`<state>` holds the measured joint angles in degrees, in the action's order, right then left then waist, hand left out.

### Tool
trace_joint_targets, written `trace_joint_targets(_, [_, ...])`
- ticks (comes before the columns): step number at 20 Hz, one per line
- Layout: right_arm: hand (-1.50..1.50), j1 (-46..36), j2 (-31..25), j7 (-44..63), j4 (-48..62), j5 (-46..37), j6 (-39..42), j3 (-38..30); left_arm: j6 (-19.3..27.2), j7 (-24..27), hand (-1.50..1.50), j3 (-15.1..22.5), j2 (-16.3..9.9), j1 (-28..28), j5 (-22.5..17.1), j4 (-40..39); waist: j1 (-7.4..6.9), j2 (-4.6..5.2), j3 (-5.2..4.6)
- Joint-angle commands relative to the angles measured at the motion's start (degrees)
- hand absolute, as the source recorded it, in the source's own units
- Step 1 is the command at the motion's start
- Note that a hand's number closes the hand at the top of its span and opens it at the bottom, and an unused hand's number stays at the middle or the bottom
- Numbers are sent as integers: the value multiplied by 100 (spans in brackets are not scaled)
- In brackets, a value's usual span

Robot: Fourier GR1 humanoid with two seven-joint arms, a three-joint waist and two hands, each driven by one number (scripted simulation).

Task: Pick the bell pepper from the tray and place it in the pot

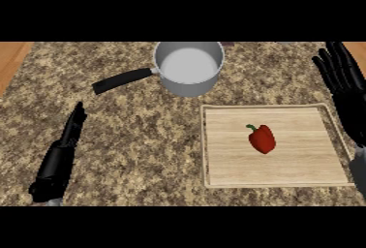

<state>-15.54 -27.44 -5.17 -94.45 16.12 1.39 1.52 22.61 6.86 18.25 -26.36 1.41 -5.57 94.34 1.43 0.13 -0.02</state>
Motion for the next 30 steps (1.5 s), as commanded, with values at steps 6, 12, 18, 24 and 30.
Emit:
trace_joint_targets(6, [150,-1066,-363,-970,1881,370,2235,297,-213,-799,0,-910,132,-1051,-971,92,-650,193,30])
trace_joint_targets(12, [-150,-1174,-472,-3417,3401,-1221,2004,412,-158,-1317,0,-841,375,-1505,-1118,-213,-462,175,39])
trace_joint_targets(18, [-150,-1910,-855,-4930,4611,-1660,2851,494,-259,-1649,0,-1052,223,-1633,-1239,-237,-420,88,23])
trace_joint_targets(24, [-150,-2274,-1619,-4326,4123,-2358,3483,1447,-288,-1611,0,-1120,200,-1485,-1198,-293,-329,23,5])
trace_joint_targets(30, [-150,-2584,-1775,-3590,3269,-3351,3249,2566,-255,-1669,0,-1240,192,-1383,-1208,-250,-235,-28,-5])
